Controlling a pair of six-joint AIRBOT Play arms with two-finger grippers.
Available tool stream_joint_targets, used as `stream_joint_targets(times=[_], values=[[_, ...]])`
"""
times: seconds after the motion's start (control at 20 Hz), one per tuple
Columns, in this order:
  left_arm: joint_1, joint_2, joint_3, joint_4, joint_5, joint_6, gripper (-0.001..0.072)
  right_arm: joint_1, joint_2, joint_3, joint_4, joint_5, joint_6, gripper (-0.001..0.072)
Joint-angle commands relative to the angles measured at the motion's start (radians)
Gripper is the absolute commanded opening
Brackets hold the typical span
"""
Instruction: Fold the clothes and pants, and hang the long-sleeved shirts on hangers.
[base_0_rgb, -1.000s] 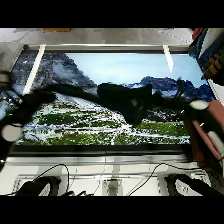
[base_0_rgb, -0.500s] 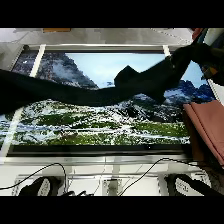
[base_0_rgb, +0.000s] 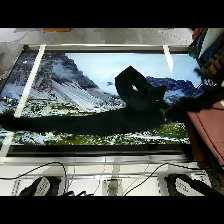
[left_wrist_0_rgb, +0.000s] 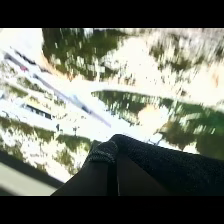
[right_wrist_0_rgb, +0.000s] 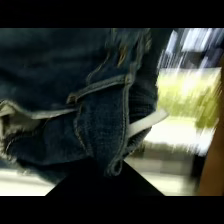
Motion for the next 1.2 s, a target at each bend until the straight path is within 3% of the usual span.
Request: stream_joint_targets(times=[0.0, 0.25, 0.4, 0.5, 0.65, 0.9, 1.15], values=[[0.014, -0.079, -0.028, 0.028, -0.036, 0.162, 0.0015, -0.001, 0.013, -0.209, -0.019, 0.127, -0.031, 0.0014], [0.013, -0.081, 0.077, -0.082, 0.161, 0.167, 0.0015, -0.001, 0.042, -0.408, 0.016, 0.048, -0.045, 0.0014], [-0.019, -0.081, 0.239, -0.142, 0.236, 0.168, 0.0014, -0.001, 0.053, -0.417, 0.14, -0.042, -0.046, 0.0015], [-0.03, -0.077, 0.33, -0.142, 0.188, 0.167, 0.0014, -0.001, 0.056, -0.417, 0.249, -0.112, -0.046, 0.0015], [0.003, -0.071, 0.249, -0.141, 0.058, 0.171, 0.0014, -0.001, 0.056, -0.417, 0.3, -0.15, -0.046, 0.0015], [0.137, -0.072, -0.071, -0.108, 0.04, 0.418, 0.0015, -0.001, 0.056, -0.417, 0.205, -0.083, -0.046, 0.0015], [0.246, -0.072, -0.188, 0.088, 0.113, 0.527, 0.0016, -0.001, 0.056, -0.417, 0.093, 0.051, -0.046, 0.0015]])
